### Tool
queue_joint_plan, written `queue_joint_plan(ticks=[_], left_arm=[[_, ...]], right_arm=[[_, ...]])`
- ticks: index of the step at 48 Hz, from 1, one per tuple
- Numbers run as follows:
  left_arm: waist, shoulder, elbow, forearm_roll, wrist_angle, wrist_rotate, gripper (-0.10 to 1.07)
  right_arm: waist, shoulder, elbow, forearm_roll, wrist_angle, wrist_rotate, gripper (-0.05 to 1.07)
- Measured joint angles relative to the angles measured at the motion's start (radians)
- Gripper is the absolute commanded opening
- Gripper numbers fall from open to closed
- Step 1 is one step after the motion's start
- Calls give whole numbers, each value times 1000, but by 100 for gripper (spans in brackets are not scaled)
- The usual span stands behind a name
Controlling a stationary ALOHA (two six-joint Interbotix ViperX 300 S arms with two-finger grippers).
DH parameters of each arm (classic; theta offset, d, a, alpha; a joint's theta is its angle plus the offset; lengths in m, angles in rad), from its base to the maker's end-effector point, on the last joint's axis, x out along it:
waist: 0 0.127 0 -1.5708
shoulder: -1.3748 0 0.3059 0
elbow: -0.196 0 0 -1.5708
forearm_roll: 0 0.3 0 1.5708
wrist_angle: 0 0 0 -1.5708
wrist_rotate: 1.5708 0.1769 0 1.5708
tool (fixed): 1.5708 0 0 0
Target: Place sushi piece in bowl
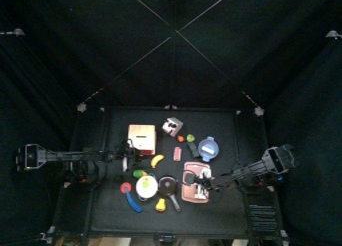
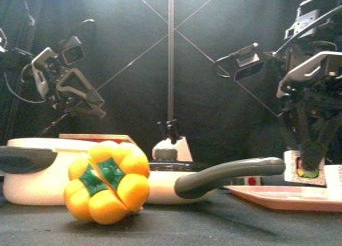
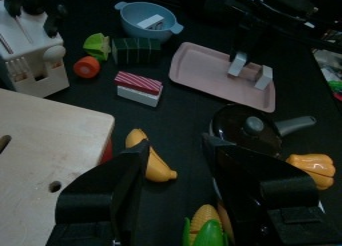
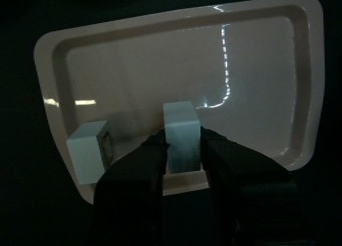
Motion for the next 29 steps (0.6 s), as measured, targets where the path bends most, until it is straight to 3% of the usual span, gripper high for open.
queue_joint_plan(ticks=[5, 11, 21, 29], left_arm=[[2, 0, 0, 0, 0, 0, 84], [2, 0, 0, 0, 0, 0, 84], [0, 0, 0, 0, 0, 0, 84], [0, 0, 0, 0, 0, 0, 84]], right_arm=[[-41, -35, 0, -48, 23, 9, 58], [-141, -109, 0, -86, 57, 12, 58], [-354, -215, 18, -110, 74, 14, 58], [-526, -230, 54, -110, 72, 15, 59]])
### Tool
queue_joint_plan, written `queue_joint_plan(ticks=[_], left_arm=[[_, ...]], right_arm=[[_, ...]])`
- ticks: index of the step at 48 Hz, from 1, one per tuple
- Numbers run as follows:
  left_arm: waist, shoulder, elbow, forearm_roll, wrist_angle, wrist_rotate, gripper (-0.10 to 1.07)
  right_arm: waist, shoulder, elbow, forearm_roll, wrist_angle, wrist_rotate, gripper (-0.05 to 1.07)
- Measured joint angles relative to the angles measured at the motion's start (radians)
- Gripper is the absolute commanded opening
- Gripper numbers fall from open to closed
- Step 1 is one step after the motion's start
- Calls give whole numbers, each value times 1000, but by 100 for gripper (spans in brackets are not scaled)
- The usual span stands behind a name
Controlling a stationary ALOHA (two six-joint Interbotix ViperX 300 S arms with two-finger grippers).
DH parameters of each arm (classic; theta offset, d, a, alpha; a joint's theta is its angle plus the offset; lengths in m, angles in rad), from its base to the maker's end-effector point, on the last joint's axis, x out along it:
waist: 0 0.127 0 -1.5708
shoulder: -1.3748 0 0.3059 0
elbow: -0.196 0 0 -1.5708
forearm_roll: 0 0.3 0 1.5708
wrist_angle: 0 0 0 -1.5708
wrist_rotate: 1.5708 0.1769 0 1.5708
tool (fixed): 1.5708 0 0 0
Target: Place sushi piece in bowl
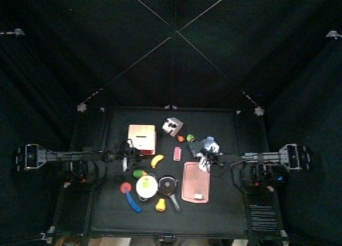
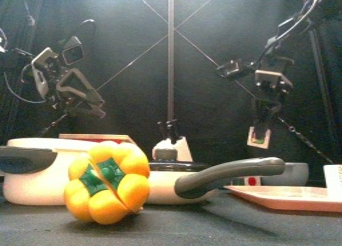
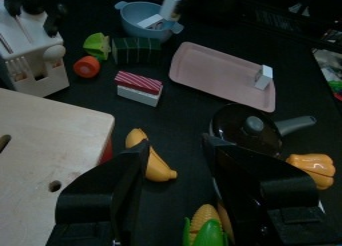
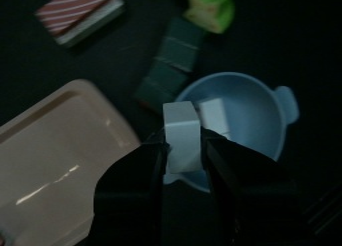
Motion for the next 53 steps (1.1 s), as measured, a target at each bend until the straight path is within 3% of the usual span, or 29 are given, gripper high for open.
queue_joint_plan(ticks=[7, 12, 24, 39, 53], left_arm=[[0, 0, 0, 0, 0, 0, 84], [0, 0, -2, 0, 0, 0, 84], [0, 0, 0, 0, 0, 0, 84], [0, 0, 0, 0, 0, 0, 84], [0, 0, 0, 0, 0, 0, 84]], right_arm=[[-84, 14, 26, 5, -21, 0, 60], [-103, 35, 35, 11, -38, 0, 62], [-109, 71, 38, 15, -48, 3, 72], [-121, 80, 38, 14, -49, 2, 91], [-121, 78, 40, 14, -43, 3, 94]])
